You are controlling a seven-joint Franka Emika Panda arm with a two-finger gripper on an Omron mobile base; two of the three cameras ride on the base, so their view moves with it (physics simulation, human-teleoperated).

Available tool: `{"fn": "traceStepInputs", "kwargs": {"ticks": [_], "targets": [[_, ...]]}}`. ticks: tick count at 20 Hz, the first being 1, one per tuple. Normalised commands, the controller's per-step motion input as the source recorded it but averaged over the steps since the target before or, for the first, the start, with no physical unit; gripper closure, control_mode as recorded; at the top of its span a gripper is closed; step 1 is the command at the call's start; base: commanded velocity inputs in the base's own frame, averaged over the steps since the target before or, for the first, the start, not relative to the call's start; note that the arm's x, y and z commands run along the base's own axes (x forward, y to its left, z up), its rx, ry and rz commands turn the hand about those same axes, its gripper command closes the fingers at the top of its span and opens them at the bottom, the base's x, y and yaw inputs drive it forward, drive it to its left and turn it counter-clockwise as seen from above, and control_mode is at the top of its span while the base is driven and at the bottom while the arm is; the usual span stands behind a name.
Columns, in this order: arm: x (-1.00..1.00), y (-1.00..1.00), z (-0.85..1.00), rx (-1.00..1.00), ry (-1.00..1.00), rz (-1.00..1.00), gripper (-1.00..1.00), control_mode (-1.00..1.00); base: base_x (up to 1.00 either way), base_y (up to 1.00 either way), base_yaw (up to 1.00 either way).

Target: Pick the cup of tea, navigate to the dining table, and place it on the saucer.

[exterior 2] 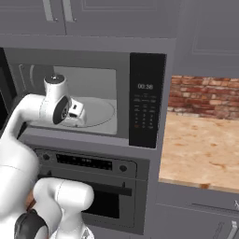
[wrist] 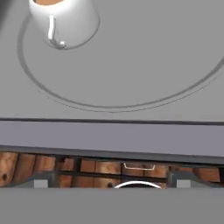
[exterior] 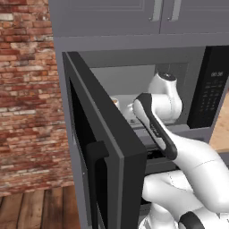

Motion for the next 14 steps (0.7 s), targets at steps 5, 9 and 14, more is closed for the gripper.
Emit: {"fn": "traceStepInputs", "kwargs": {"ticks": [5,9,14], "targets": [[0.13,0.70,0.00,-0.06,-0.24,0.00,-1.00,-1.00,0.00,0.00,0.00],[0.28,0.42,0.16,-0.09,-0.14,-0.02,-1.00,-1.00,0.00,0.00,0.00],[0.38,0.08,0.36,-0.02,-0.04,0.00,-1.00,-1.00,0.00,0.00,0.00]]}}
